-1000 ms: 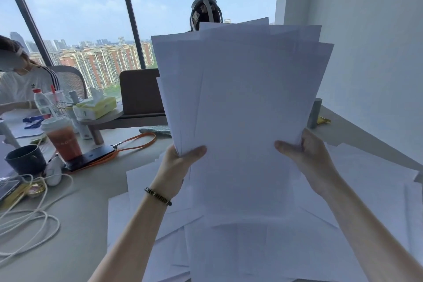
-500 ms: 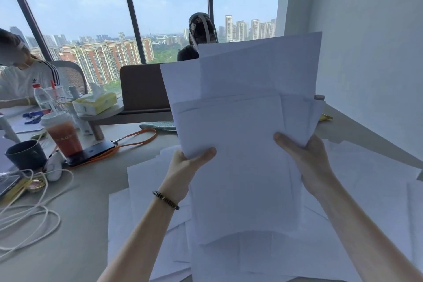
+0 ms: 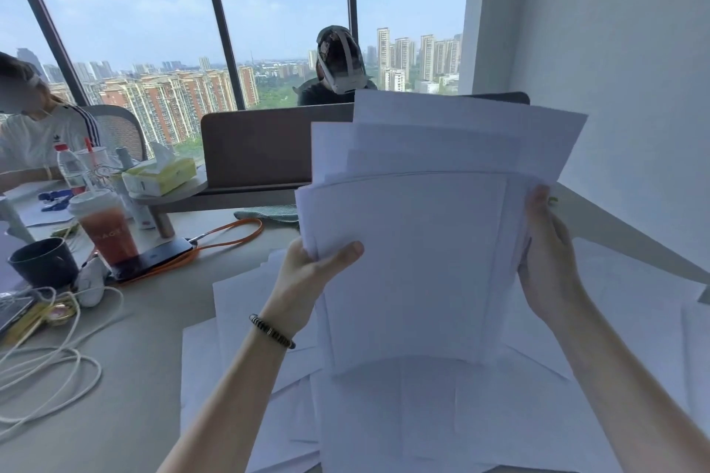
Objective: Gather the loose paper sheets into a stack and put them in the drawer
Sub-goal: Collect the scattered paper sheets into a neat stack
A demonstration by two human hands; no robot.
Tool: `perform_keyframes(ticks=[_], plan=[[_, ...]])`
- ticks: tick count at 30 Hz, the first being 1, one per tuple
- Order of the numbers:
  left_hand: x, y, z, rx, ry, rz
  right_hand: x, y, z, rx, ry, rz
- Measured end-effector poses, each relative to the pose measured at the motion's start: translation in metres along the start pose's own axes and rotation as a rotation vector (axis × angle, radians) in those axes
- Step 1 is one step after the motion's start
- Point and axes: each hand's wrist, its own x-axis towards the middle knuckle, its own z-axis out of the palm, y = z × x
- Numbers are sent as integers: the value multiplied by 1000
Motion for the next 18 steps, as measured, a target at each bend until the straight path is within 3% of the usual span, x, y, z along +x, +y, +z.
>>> perform_keyframes(ticks=[10,18], plan=[[-5,-14,-6,-85,-19,-83,4,0,3,-1,9,33],[-14,-41,-2,-62,27,-148,-19,42,-1,-11,-34,165]])
